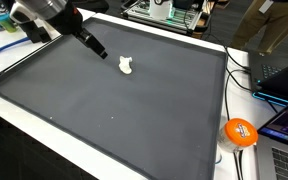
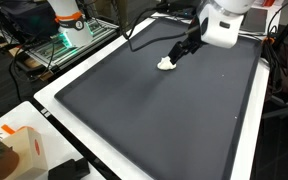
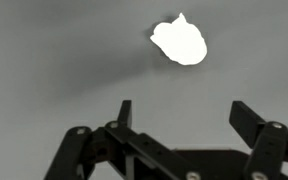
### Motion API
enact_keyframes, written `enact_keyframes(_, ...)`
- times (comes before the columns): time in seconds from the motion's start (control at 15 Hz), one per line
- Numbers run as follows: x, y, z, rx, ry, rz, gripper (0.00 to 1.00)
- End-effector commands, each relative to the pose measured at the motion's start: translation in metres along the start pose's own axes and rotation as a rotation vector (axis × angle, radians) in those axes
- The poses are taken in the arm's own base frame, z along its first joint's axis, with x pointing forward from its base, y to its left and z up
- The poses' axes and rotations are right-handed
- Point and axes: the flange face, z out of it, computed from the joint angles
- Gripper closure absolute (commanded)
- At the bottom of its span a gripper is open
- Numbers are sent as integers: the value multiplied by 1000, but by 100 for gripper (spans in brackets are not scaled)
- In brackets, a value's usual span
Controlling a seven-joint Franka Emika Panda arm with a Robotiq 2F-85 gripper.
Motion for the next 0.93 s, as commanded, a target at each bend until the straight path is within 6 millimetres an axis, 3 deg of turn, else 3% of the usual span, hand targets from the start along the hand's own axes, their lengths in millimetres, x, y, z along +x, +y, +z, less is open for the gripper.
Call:
enact_keyframes(0.0,-20,23,33,13,6,22,0)
enact_keyframes(0.2,-35,27,49,50,50,36,0)
enact_keyframes(0.33,-50,27,50,83,106,33,0)
enact_keyframes(0.67,-121,29,52,121,63,-40,0)
enact_keyframes(0.73,-80,21,52,82,77,0,0)
enact_keyframes(0.87,-104,22,50,93,68,-26,0)
